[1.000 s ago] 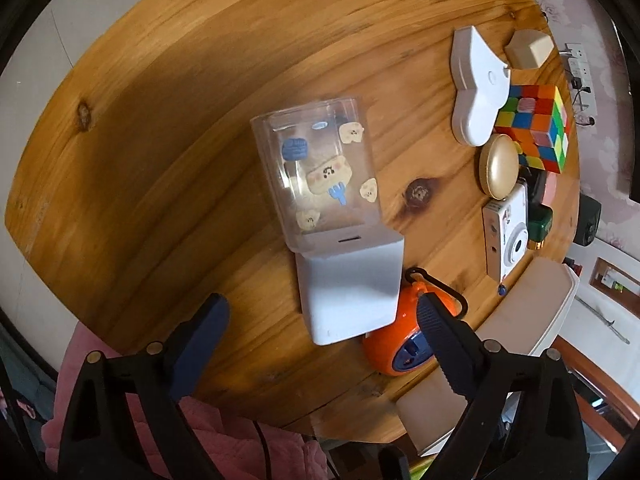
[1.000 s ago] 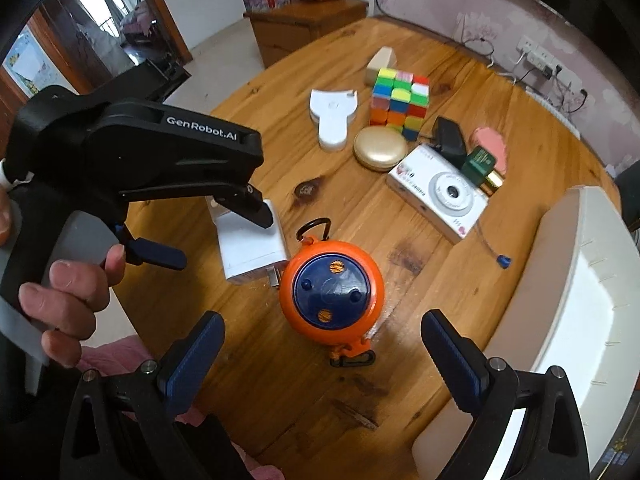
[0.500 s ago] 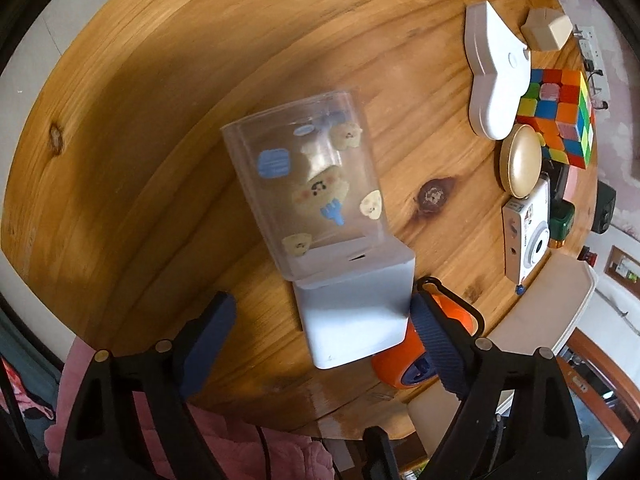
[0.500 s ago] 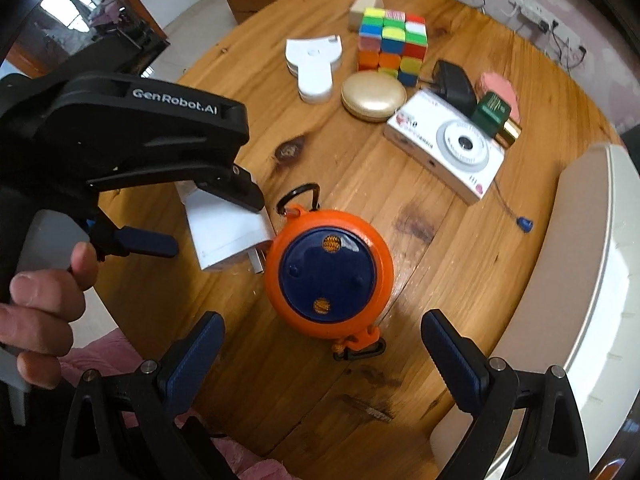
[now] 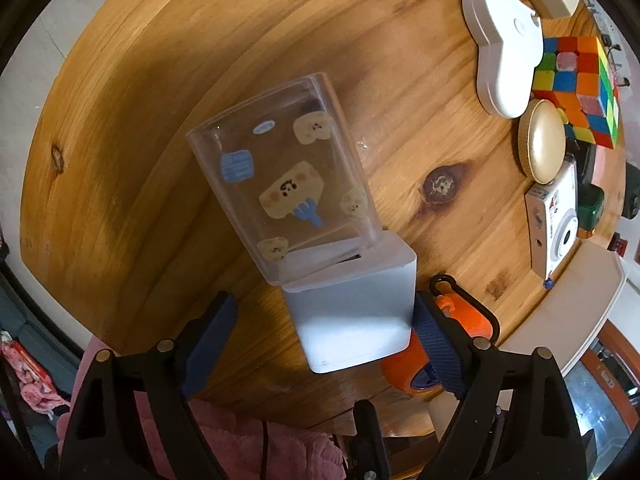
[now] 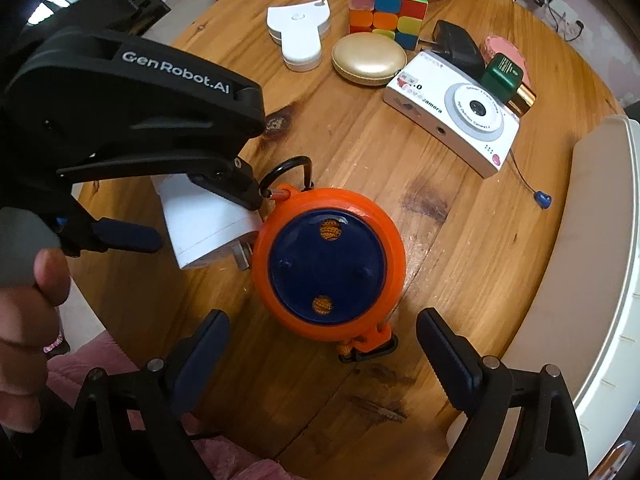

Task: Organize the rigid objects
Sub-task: 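Grasp the white charger with left tool while right tool grasps orange cord reel, then lift the charger with left tool while right tool carries reel toward white bin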

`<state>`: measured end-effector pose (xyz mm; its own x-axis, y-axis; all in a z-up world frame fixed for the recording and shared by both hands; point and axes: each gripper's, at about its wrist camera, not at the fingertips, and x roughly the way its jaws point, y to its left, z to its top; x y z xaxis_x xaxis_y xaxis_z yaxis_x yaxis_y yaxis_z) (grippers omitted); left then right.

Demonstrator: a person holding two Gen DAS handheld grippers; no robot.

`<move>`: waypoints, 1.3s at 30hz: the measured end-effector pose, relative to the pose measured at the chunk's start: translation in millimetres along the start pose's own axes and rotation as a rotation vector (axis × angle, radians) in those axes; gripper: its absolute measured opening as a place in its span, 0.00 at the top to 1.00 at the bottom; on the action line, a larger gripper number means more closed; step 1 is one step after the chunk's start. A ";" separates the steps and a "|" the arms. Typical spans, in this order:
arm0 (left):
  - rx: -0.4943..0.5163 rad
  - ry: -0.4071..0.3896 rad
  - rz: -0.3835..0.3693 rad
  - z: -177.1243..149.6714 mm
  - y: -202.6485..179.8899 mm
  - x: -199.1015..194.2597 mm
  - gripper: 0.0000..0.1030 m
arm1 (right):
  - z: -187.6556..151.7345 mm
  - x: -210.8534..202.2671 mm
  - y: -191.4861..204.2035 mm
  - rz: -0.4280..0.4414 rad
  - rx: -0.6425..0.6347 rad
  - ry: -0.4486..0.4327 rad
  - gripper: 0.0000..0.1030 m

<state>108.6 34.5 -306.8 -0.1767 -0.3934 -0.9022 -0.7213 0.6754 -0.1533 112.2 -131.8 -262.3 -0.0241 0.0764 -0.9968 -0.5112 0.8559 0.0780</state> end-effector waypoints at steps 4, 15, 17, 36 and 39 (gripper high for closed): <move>0.004 0.008 0.004 0.1 -14.7 2.5 0.22 | -1.1 5.4 6.1 -0.002 0.011 0.005 0.10; 0.034 0.045 -0.038 4.6 -37.4 -2.9 0.40 | -1.4 16.8 14.1 0.000 0.051 0.009 0.11; 0.040 0.052 -0.038 1.2 -36.6 1.3 0.40 | 1.5 17.1 16.1 0.001 0.054 0.009 0.11; 0.048 0.075 -0.048 -4.7 23.4 -3.0 0.41 | 29.8 53.7 21.1 -0.025 0.096 0.000 0.25; 0.057 0.073 -0.052 -8.2 30.8 -3.2 0.41 | 30.8 54.9 22.3 -0.024 0.091 -0.031 0.25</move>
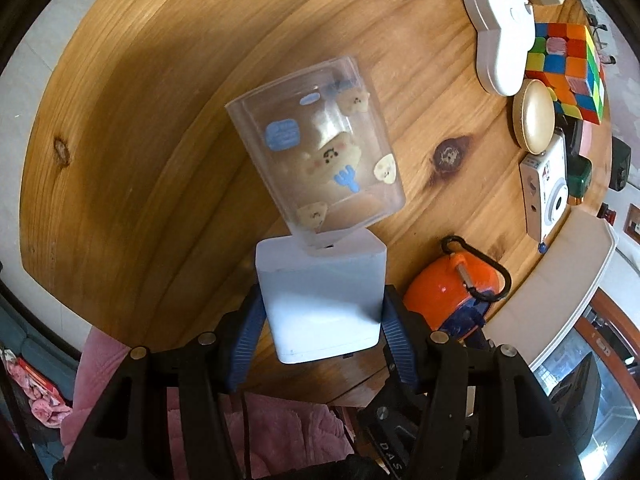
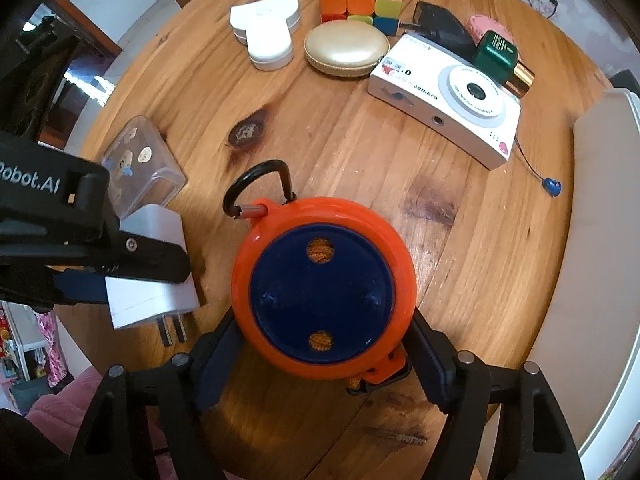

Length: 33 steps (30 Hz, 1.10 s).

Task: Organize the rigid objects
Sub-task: 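Lift the charger with left tool while right tool carries reel toward white bin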

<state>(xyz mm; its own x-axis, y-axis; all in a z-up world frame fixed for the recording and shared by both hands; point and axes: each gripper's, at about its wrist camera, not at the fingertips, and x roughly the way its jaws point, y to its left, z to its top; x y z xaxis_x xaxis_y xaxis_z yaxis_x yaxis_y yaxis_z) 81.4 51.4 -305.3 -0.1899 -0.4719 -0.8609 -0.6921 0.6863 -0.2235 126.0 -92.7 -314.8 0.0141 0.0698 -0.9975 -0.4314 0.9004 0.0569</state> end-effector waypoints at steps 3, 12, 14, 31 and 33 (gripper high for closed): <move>0.010 -0.004 -0.004 -4.4 4.2 1.0 0.41 | -2.4 -0.5 3.6 -0.003 0.000 -0.023 0.25; 0.074 -0.031 -0.016 -18.6 0.8 -2.8 0.41 | -22.4 -10.7 -4.6 0.046 0.053 -0.080 0.26; 0.093 -0.047 -0.018 -23.2 -2.1 -8.9 0.41 | -26.3 -14.2 -4.4 0.050 0.056 -0.090 0.26; 0.259 -0.273 -0.098 -49.5 -23.1 -57.0 0.41 | -55.5 -65.7 -19.5 0.086 0.085 -0.201 0.26; 0.272 -0.298 -0.078 -51.6 -23.8 -67.8 0.41 | -59.3 -71.3 -19.9 0.097 0.092 -0.223 0.26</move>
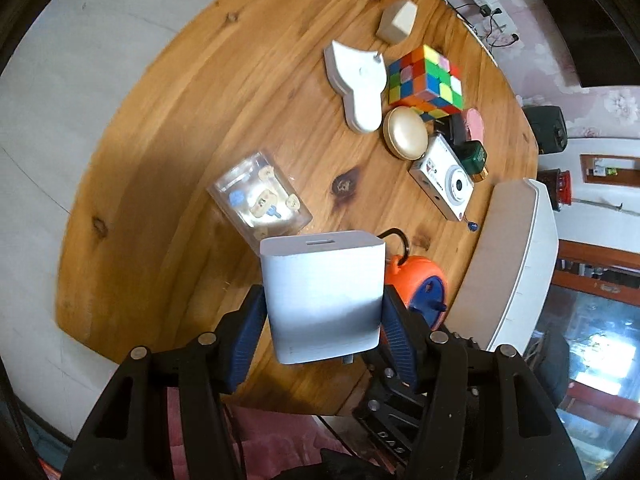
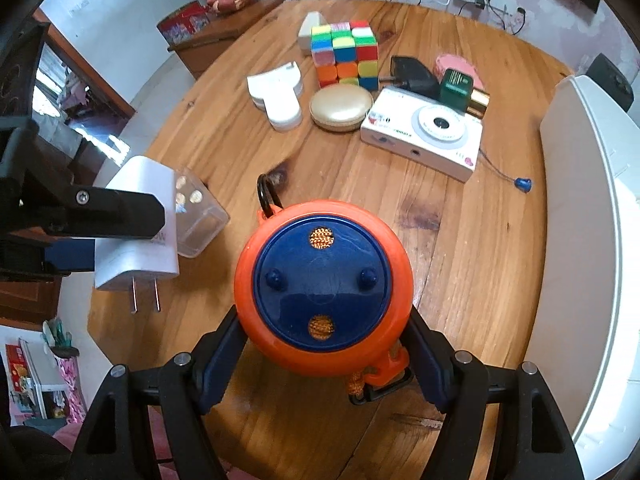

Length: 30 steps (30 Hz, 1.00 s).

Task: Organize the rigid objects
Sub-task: 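Lift the charger with left tool while right tool carries reel toward white bin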

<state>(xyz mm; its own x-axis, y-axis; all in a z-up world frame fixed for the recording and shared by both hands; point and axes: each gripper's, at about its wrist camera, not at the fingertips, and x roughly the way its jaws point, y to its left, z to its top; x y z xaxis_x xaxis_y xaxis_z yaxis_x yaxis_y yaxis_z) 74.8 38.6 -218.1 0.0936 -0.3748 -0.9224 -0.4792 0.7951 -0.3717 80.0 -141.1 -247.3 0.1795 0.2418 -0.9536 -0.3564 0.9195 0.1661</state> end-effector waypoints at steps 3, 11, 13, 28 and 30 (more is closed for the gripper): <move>0.026 -0.029 -0.002 -4.3 -4.8 -6.3 0.41 | -2.9 -11.5 -3.2 0.014 0.008 -0.036 0.26; 0.121 -0.130 -0.054 -16.8 -25.7 -26.6 0.41 | -4.5 -48.3 -5.9 0.038 0.024 -0.168 0.26; 0.144 -0.159 -0.076 -21.2 -30.9 -31.4 0.41 | -6.7 -58.7 -8.5 0.040 0.022 -0.205 0.26; 0.337 -0.276 -0.171 -59.0 -83.7 -55.8 0.41 | -42.7 -114.1 -38.5 0.039 0.044 -0.439 0.26; 0.364 -0.274 -0.182 -62.3 -91.3 -55.2 0.41 | -47.5 -119.8 -44.2 0.017 0.055 -0.454 0.26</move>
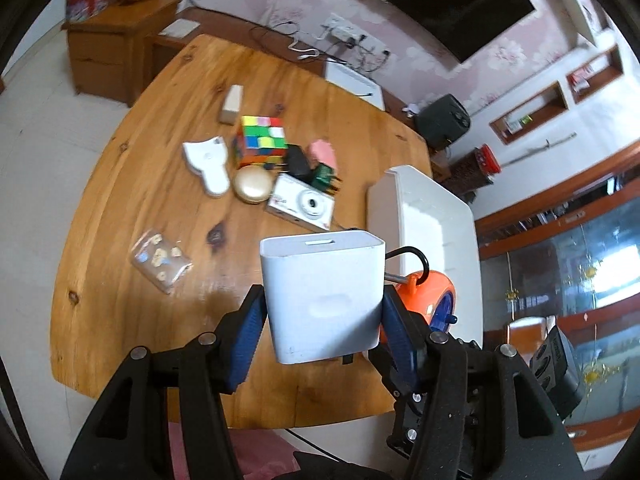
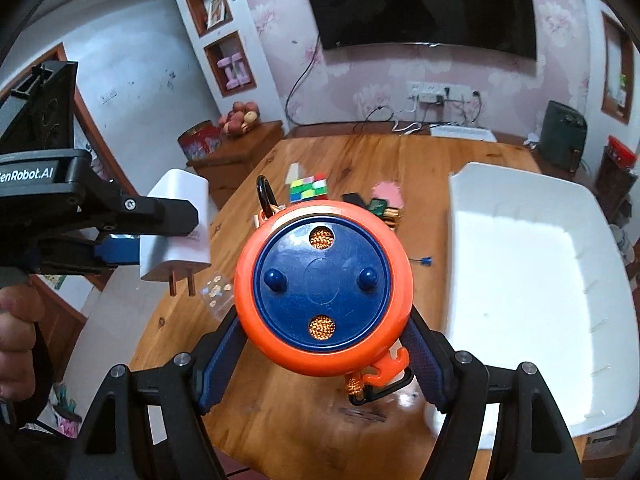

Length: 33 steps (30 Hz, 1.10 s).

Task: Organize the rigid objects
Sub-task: 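Lift the charger with left tool while right tool carries reel toward white bin, then open right tool to drop reel into bin while left tool releases charger there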

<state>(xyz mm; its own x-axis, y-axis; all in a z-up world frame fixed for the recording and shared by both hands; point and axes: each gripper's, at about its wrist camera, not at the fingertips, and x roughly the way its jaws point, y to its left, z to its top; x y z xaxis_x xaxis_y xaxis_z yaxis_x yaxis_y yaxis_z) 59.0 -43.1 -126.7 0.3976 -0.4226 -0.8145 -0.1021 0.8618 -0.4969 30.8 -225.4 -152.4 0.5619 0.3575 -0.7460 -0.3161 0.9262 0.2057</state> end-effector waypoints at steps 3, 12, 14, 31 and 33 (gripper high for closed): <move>0.040 0.008 -0.017 -1.4 -12.1 4.0 0.41 | -3.0 -9.2 -8.1 -0.025 0.016 -0.024 0.26; 0.159 0.044 -0.062 -6.8 -56.3 21.9 0.41 | -14.0 -30.9 -46.6 -0.111 0.121 -0.066 0.26; 0.180 0.067 -0.063 -8.6 -66.3 28.9 0.41 | -17.0 -33.6 -57.1 -0.130 0.147 -0.068 0.26; 0.410 0.223 -0.050 -25.8 -147.8 80.1 0.41 | -31.9 -48.4 -123.8 -0.242 0.314 -0.112 0.61; 0.436 0.237 -0.043 -27.4 -156.0 86.3 0.41 | -30.7 -49.3 -128.4 -0.252 0.328 -0.117 0.61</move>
<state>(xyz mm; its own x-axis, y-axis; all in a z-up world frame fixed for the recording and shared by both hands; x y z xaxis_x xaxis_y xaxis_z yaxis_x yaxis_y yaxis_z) 84.3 -221.7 -127.6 0.1694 -0.4689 -0.8668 0.3211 0.8578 -0.4013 20.2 -365.6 -161.5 0.6794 0.1086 -0.7257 0.0918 0.9686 0.2309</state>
